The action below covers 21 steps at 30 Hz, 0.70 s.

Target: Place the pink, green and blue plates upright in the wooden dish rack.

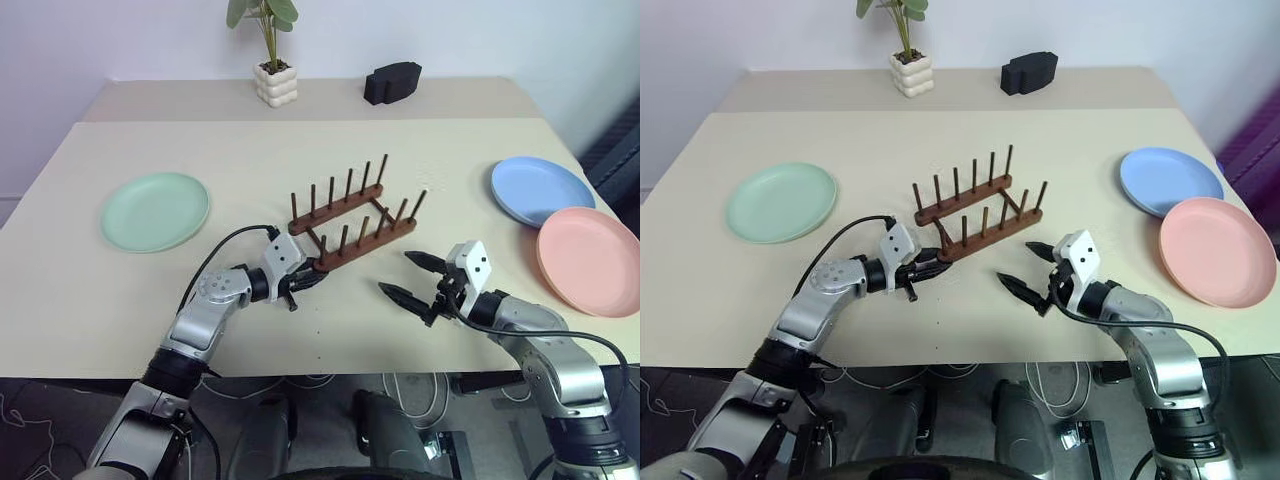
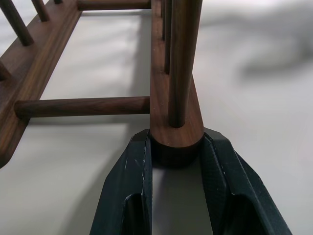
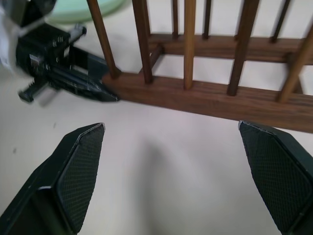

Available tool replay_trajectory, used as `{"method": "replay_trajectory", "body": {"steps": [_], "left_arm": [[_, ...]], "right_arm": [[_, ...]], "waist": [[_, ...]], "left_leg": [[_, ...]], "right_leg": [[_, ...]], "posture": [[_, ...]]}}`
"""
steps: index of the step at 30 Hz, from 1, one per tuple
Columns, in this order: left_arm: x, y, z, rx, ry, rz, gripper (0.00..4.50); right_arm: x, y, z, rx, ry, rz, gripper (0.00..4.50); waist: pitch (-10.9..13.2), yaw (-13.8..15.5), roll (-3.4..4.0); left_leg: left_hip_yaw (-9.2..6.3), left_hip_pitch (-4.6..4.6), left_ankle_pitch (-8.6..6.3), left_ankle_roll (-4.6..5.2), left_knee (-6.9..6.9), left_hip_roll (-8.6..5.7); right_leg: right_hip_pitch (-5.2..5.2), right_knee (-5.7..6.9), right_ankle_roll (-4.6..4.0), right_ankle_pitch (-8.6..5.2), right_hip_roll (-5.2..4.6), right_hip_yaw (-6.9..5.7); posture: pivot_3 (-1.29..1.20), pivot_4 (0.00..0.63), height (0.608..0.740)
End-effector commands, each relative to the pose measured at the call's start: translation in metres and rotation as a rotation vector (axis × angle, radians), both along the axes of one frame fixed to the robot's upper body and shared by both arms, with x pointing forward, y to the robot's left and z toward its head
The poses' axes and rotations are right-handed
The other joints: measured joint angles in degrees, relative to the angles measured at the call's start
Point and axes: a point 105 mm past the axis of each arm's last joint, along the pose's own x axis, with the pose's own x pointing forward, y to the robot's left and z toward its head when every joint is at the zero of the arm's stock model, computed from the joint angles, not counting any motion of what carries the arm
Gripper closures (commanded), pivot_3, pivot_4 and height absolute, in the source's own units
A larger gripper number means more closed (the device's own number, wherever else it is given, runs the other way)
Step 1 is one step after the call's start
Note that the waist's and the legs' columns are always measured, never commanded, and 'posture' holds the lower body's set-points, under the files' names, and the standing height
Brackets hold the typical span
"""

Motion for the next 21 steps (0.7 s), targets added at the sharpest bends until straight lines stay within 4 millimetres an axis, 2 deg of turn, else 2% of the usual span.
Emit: {"method": "replay_trajectory", "body": {"steps": [1,7,19,20,21], "left_arm": [[-0.007,-0.012,0.010,0.016,-0.019,-0.166,3.72],[0.007,-0.014,0.020,0.101,-0.048,-0.344,3.72],[0.021,-0.003,0.014,0.140,-0.043,-0.392,3.72],[0.022,-0.002,0.014,0.132,-0.037,-0.382,2.70],[0.024,0.003,0.014,0.131,-0.047,-0.348,2.40]], "right_arm": [[-0.011,0.001,0.002,-0.058,-0.019,0.029,0.00],[-0.028,-0.001,-0.008,-0.088,0.024,0.020,0.00],[-0.032,-0.005,-0.008,-0.094,0.023,-0.014,0.00],[-0.031,-0.005,-0.008,-0.095,0.023,-0.013,0.00],[-0.030,-0.006,-0.007,-0.100,0.022,-0.011,0.00]], "waist": [[0.00,0.20,0.00],[0.01,0.54,-0.02],[0.02,0.49,-0.04],[0.02,0.50,-0.04],[0.02,0.49,-0.04]], "left_leg": [[0.01,0.00,0.00,0.00,0.00,0.00],[0.00,-0.07,0.00,0.00,0.08,-0.01],[-0.01,-0.09,-0.02,0.04,0.11,0.01],[-0.01,-0.10,-0.02,0.04,0.11,0.01],[-0.01,-0.09,-0.02,0.04,0.11,0.01]], "right_leg": [[0.00,0.00,0.00,0.00,0.00,0.00],[0.00,-0.02,-0.01,-0.01,0.01,-0.01],[-0.02,-0.02,0.00,0.00,0.03,-0.02],[-0.02,-0.02,0.00,0.00,0.03,-0.02],[-0.02,-0.02,0.00,0.00,0.03,-0.02]], "posture": [[0.00,0.150,0.736],[0.00,0.150,0.736],[0.00,0.150,0.736],[0.00,0.150,0.736],[0.00,0.150,0.736]]}}
